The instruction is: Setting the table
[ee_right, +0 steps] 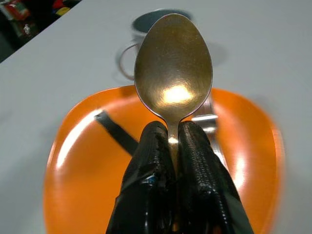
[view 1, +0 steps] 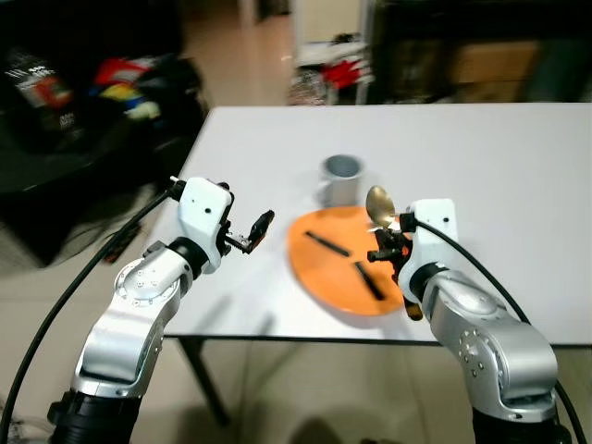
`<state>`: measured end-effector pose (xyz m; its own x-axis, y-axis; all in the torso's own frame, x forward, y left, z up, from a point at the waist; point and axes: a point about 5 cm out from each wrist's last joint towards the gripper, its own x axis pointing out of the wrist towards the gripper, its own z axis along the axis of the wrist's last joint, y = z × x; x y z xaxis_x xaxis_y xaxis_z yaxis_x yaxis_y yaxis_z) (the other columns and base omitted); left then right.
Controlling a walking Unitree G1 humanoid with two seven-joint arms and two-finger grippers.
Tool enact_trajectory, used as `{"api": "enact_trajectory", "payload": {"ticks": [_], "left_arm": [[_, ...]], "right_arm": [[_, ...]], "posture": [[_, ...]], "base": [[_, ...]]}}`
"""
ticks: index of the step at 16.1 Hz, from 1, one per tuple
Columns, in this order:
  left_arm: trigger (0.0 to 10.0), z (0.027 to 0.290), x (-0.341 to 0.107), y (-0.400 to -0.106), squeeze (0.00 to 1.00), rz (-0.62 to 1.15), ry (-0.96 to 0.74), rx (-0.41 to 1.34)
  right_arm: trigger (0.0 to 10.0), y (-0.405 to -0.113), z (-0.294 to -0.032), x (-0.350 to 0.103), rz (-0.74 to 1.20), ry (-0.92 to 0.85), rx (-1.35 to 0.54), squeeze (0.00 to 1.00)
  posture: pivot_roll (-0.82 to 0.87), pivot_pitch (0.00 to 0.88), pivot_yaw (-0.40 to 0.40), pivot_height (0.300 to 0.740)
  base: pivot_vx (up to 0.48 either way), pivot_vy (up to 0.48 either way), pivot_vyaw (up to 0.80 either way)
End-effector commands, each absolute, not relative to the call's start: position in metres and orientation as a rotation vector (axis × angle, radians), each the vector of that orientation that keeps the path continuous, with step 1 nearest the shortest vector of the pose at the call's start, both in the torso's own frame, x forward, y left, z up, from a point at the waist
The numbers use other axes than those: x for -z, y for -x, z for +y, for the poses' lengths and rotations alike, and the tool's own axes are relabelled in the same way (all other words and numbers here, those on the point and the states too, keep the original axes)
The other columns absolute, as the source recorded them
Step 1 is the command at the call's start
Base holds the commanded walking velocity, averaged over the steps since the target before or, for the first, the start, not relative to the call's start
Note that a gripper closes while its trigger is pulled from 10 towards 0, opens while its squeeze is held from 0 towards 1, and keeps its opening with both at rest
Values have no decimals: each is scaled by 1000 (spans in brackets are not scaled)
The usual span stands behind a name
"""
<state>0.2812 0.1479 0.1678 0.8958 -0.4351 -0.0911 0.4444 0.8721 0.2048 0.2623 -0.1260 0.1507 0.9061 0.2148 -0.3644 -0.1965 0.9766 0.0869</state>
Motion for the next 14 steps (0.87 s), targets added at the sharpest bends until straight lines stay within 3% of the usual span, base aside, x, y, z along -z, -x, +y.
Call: {"api": "enact_trajectory", "payload": {"ticks": [1,6,14], "left_arm": [[10000,149,-169,-283,0,44,-219,458],[10000,153,-166,-283,0,72,-235,474],[10000,156,-158,-262,0,219,-228,704]], "right_arm": [[10000,-265,-122,-152,386,-22,-251,0],[10000,-283,-113,-140,465,9,-365,0],[10000,-321,-78,-128,530,-36,-386,0]], "posture": [[22,0,84,740],[24,0,84,740],[42,0,80,740]], "base": [[0,0,0],[0,0,0],[0,0,0]]}}
